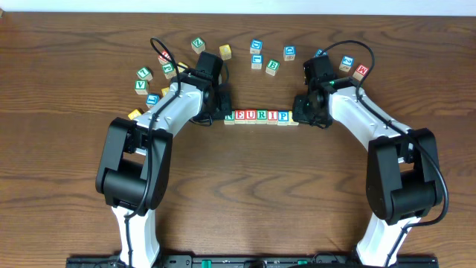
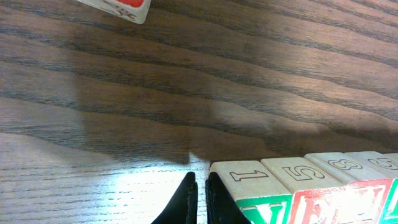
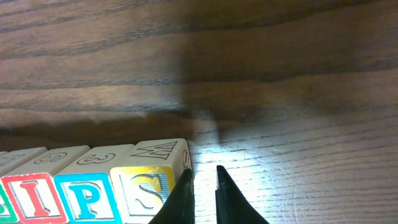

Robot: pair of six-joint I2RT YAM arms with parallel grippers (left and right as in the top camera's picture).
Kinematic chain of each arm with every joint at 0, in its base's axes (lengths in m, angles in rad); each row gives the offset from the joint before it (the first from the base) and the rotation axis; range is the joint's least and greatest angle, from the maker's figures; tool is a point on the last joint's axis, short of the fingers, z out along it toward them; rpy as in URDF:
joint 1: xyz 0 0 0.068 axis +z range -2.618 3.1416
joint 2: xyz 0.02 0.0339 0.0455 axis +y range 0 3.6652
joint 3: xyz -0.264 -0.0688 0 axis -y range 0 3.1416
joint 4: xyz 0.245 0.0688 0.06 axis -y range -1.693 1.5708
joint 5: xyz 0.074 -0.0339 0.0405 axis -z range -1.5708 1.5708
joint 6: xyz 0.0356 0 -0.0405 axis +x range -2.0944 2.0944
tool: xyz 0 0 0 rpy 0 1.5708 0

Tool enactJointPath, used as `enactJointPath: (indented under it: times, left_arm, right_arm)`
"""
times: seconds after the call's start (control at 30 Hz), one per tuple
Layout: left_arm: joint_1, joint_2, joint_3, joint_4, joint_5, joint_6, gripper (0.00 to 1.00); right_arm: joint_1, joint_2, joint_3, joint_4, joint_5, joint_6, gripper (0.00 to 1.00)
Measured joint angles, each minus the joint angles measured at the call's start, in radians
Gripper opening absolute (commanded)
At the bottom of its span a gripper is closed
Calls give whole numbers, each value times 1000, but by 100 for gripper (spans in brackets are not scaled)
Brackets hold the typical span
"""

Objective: Spell out NEURIPS

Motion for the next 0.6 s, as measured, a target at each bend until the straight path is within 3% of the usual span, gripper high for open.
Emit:
enactJointPath:
  times: [0.6]
  left_arm:
    - [1,0,0,-11,5,0,8]
  right_arm:
    - [-17,0,0,-3,-32,3,10]
